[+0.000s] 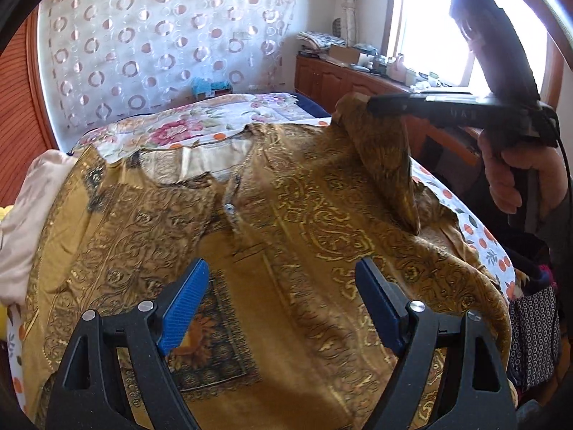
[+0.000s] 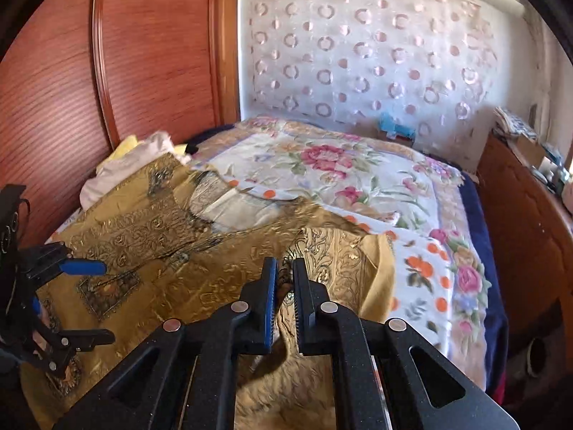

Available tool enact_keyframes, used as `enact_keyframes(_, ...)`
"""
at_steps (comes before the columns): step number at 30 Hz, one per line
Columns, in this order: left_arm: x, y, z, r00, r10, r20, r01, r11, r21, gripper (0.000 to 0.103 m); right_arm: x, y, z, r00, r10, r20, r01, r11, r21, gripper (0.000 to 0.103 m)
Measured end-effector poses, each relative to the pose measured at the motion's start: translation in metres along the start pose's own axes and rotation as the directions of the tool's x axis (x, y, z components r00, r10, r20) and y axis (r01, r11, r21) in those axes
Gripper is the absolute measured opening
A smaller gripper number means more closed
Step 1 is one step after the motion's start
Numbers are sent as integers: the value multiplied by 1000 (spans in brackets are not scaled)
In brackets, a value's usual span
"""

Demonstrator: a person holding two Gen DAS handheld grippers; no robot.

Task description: Fold small clothes

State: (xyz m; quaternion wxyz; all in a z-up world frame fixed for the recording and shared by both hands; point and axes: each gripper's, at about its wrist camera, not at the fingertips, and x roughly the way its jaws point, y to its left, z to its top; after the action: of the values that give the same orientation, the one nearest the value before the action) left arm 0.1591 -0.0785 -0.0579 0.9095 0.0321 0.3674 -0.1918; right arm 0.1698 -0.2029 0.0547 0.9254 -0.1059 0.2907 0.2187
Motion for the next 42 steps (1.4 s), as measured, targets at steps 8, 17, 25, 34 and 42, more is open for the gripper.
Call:
enact_keyframes(8,0,13,-9,1000,14,-8,-14,1000,-13,84,0,-16,-19,997,-57,-52,58,998,27,43)
enact_keyframes(17,4,35,-19,998,49,-27,-50,998,-39,84,7,-47,-63,981,-81,-176,107,984,145,43)
enact_keyframes(25,22,50,-32,993,77,-89,-82,995,-51,84,-6,-55,-90,977,-29,-213,68,981,180,15)
enact_keyframes(34,30,51,-33,988,91,-121,-98,994,-51,84,-39,-54,-101,981,-9,-192,45,981,187,9)
enact_keyframes(42,10,63,-11,994,92,-62,-94,995,-17,84,-31,-52,-79,992,-35,-123,54,985,161,46)
